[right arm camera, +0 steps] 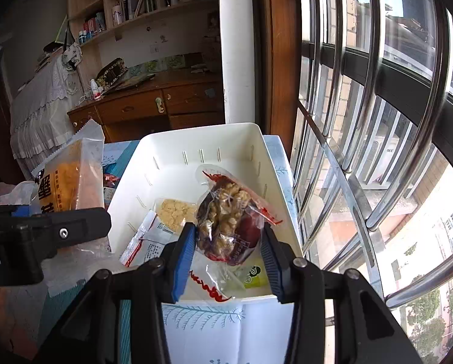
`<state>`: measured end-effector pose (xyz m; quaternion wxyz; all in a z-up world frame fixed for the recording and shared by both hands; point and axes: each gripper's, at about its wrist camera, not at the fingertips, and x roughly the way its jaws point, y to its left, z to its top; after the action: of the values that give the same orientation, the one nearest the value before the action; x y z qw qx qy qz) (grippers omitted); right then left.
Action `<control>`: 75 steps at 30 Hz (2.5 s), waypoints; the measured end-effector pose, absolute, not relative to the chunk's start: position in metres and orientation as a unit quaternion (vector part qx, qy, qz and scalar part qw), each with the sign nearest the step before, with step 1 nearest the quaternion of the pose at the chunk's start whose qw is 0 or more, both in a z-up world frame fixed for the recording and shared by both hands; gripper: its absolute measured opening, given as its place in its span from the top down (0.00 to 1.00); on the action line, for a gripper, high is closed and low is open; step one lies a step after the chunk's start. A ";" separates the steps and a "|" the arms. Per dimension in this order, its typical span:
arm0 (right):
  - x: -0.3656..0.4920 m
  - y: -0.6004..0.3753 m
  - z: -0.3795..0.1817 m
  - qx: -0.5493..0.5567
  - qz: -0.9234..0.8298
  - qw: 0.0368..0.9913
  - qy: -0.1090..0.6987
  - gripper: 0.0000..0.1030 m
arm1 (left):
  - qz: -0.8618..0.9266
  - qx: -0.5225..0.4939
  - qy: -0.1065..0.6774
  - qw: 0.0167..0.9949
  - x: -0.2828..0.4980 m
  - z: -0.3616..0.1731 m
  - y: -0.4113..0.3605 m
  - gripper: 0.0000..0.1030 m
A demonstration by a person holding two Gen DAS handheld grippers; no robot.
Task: Organize snacks
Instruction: 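Carry the cookie pack with the left gripper while the right carries the nut bag into the tray, then open both grippers and withdraw them from the white tray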
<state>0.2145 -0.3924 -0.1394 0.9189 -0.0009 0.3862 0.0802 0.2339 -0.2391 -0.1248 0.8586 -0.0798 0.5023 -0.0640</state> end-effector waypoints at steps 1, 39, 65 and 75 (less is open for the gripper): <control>0.215 -0.394 -0.141 0.001 0.080 0.918 0.388 0.58 | -0.062 -0.079 0.505 0.858 0.235 -0.126 -0.240 0.17; 0.199 -0.360 -0.157 0.035 0.133 0.885 0.445 0.37 | 0.058 -0.181 0.482 0.855 0.180 -0.117 -0.103 0.09; 0.156 -0.222 -0.123 0.039 0.086 0.894 0.438 0.31 | -0.013 -0.173 0.498 0.849 0.131 -0.108 0.038 0.10; 0.135 -0.178 -0.125 0.088 0.029 0.896 0.435 0.30 | -0.084 -0.092 0.508 0.852 0.145 -0.102 0.075 0.09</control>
<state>0.1349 -0.1776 -0.1253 0.8956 0.0880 0.4352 0.0294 0.1453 0.0751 -0.1015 0.8523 -0.0922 0.5078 -0.0844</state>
